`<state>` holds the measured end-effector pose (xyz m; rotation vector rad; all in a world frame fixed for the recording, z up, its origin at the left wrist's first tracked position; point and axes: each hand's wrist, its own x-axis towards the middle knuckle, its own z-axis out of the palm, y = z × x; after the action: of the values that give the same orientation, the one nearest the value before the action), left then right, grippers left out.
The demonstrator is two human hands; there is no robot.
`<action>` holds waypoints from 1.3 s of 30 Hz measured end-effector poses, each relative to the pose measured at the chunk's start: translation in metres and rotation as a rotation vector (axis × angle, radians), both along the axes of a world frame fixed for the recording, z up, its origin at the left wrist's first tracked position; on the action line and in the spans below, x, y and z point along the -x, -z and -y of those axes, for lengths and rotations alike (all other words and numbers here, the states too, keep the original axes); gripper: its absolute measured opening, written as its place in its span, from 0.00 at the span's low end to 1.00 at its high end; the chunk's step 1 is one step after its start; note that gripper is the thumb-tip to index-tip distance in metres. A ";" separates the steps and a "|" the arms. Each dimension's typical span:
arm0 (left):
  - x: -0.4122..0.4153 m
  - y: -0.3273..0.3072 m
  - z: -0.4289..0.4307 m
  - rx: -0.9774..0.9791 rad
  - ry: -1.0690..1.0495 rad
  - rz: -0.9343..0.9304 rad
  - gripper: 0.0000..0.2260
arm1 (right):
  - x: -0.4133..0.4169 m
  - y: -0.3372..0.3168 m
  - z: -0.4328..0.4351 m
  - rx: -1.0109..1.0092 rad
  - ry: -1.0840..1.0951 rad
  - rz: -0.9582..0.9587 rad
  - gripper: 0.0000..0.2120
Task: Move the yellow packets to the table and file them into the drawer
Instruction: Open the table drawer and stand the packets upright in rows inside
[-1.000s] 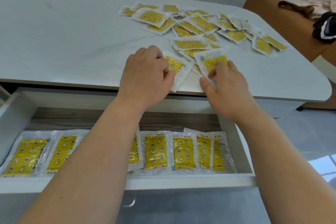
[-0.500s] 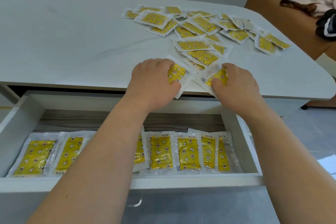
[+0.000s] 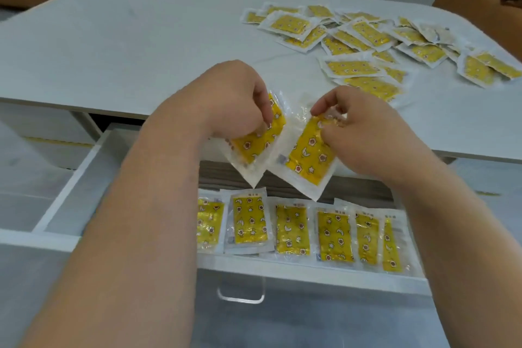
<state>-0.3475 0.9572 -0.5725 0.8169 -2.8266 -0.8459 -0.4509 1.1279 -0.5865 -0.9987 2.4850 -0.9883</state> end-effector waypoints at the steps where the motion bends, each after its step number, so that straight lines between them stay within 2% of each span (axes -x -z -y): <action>1: -0.010 -0.006 0.005 0.000 0.022 0.076 0.06 | -0.008 0.002 0.006 -0.029 -0.060 -0.006 0.15; 6: -0.052 -0.010 0.032 -0.045 0.078 0.483 0.20 | -0.047 0.020 0.042 -0.151 -0.272 0.025 0.17; 10: -0.079 0.009 0.060 -0.048 -0.029 0.609 0.23 | -0.067 0.030 0.061 -0.250 -0.343 0.003 0.14; 16: -0.110 0.046 0.089 -0.066 -0.142 0.785 0.27 | -0.085 0.043 0.086 -0.282 -0.360 0.000 0.14; 23: -0.119 0.068 0.104 0.034 -0.163 0.739 0.22 | -0.097 0.061 0.107 -0.295 -0.391 0.055 0.18; 28: -0.119 0.085 0.114 0.075 -0.161 0.831 0.21 | -0.099 0.055 0.127 -0.306 -0.424 0.110 0.19; 34: -0.106 0.086 0.130 0.172 -0.194 0.766 0.15 | -0.109 0.070 0.161 -0.240 -0.450 0.463 0.13; 36: -0.104 0.089 0.133 0.182 -0.192 0.760 0.17 | -0.114 0.086 0.169 -0.232 -0.448 0.520 0.12; 37: -0.103 0.091 0.134 0.174 -0.185 0.775 0.18 | -0.116 0.096 0.172 -0.225 -0.445 0.524 0.12; 39: -0.102 0.095 0.138 0.159 -0.162 0.828 0.20 | -0.119 0.116 0.176 -0.221 -0.477 0.386 0.12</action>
<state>-0.2457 0.8196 -0.6672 1.6487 -3.3384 -0.2733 -0.3319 0.9517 -0.7024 -1.1282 1.8698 -0.6611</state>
